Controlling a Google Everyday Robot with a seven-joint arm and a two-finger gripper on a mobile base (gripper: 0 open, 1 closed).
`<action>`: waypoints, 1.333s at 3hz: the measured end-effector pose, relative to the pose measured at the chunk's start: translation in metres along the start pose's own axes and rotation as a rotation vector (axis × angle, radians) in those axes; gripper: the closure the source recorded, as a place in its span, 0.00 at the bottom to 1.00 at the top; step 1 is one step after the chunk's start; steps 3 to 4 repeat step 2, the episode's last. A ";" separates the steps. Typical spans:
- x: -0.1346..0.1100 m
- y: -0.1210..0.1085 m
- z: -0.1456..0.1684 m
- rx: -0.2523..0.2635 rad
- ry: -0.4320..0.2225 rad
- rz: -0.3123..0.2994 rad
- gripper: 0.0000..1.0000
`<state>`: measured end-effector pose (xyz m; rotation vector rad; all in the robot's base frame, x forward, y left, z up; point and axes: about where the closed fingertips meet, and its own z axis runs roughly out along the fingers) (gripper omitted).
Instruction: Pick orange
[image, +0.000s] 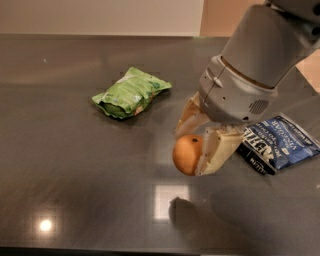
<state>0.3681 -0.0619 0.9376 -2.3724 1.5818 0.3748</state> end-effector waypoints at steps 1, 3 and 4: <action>-0.019 -0.015 -0.042 0.052 -0.034 0.011 1.00; -0.022 -0.022 -0.044 0.081 -0.037 0.007 1.00; -0.022 -0.022 -0.044 0.081 -0.037 0.007 1.00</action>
Offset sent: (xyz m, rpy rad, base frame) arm 0.0054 -0.0035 0.0597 0.0387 0.0342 -0.0306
